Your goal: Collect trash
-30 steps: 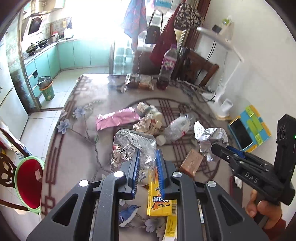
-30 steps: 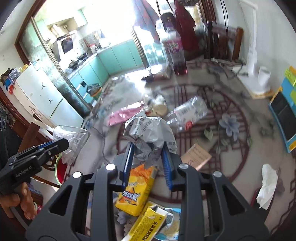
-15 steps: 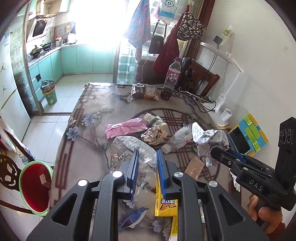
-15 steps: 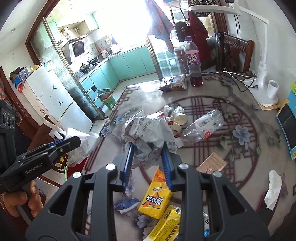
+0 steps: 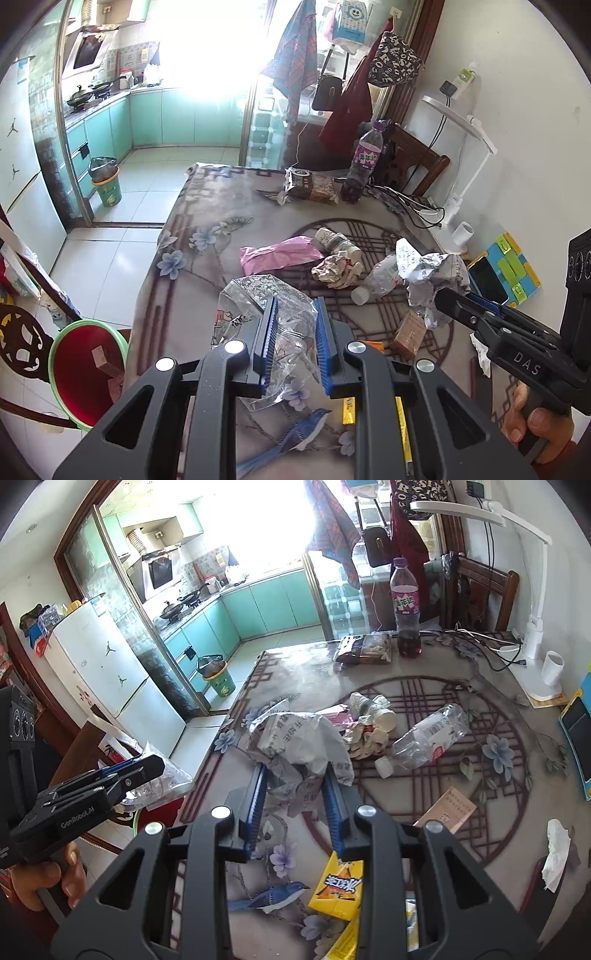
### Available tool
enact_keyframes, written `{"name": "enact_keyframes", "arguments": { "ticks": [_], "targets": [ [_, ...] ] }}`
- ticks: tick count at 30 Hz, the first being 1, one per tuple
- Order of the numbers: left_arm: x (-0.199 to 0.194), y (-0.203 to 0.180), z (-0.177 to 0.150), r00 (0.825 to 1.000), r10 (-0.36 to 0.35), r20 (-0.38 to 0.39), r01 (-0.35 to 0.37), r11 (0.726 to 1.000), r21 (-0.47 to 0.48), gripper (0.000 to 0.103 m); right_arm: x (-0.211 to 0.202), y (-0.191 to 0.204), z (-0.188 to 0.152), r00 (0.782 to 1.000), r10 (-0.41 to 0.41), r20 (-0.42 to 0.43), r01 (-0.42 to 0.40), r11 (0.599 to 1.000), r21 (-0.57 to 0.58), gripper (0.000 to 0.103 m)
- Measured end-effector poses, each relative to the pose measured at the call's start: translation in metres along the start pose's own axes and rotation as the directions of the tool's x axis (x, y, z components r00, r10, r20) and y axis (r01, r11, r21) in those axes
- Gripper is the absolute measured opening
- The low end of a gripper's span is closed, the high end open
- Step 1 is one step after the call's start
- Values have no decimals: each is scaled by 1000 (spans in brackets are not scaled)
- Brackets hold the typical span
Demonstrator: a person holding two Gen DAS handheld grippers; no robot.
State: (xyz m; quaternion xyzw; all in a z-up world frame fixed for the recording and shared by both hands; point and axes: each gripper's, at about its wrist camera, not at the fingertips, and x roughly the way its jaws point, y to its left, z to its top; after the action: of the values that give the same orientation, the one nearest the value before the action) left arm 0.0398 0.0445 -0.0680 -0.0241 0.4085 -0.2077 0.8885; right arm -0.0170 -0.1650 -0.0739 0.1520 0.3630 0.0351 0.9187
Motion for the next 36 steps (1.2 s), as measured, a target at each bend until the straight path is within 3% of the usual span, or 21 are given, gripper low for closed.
{"name": "enact_keyframes", "arguments": {
  "ticks": [13, 23, 36],
  "targets": [
    [-20, 93, -6, 999, 24, -22, -25, 999, -33, 18, 31, 83, -10, 1000, 16, -24, -16, 1000, -11, 30],
    [-26, 147, -7, 999, 40, -27, -40, 999, -19, 18, 44, 137, -12, 1000, -3, 11, 3, 1000, -22, 30],
    [-31, 233, -16, 996, 76, -47, -81, 990, -112, 18, 79, 206, -17, 998, 29, -50, -33, 995, -91, 30]
  ]
}}
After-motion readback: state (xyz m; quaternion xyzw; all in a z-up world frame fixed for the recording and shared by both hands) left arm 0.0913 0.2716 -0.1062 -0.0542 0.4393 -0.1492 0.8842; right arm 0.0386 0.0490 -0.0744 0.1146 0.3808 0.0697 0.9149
